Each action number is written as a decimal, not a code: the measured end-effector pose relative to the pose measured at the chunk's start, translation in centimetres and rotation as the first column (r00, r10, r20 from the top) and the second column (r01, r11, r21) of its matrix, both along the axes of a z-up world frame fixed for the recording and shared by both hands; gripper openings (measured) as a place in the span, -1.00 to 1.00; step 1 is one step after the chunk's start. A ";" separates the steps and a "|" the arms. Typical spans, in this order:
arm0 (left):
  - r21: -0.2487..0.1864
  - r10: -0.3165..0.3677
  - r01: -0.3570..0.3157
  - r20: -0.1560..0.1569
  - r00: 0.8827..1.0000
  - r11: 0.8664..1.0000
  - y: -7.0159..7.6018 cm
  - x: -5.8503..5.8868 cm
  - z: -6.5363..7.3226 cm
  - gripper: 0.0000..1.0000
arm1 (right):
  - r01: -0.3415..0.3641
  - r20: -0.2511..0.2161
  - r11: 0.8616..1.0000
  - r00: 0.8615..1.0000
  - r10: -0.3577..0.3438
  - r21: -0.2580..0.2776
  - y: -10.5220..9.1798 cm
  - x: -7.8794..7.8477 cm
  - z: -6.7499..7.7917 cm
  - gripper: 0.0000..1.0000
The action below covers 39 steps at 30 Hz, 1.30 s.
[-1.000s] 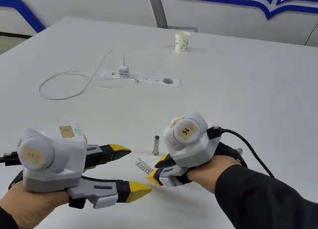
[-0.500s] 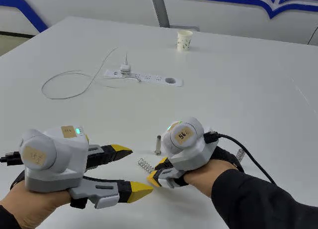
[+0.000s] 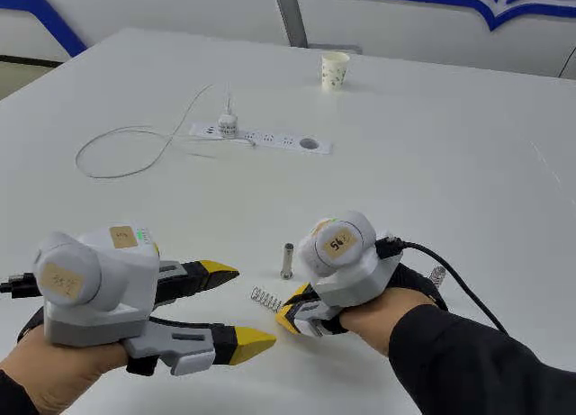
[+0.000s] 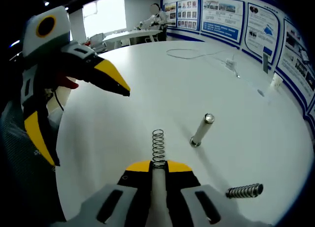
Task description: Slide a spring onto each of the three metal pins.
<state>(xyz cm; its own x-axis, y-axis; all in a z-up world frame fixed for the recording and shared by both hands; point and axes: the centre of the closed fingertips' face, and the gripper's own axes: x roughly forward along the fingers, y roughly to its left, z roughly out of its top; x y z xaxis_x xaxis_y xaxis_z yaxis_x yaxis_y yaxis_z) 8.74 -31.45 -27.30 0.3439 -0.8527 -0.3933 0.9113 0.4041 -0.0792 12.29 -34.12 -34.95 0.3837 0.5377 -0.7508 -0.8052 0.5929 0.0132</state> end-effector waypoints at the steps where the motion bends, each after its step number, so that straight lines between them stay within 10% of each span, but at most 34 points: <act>1: 0.000 0.000 0.000 0.000 1.000 1.000 0.0 0.0 0.0 0.15 | -0.001 0.000 1.000 1.000 0.001 0.000 -0.1 -0.1 0.1 -0.77; 39: -0.011 -0.015 0.015 0.006 1.000 1.000 -0.3 0.2 0.9 0.00 | -0.152 0.158 0.988 0.977 0.146 0.028 -1.5 -2.5 5.7 -0.78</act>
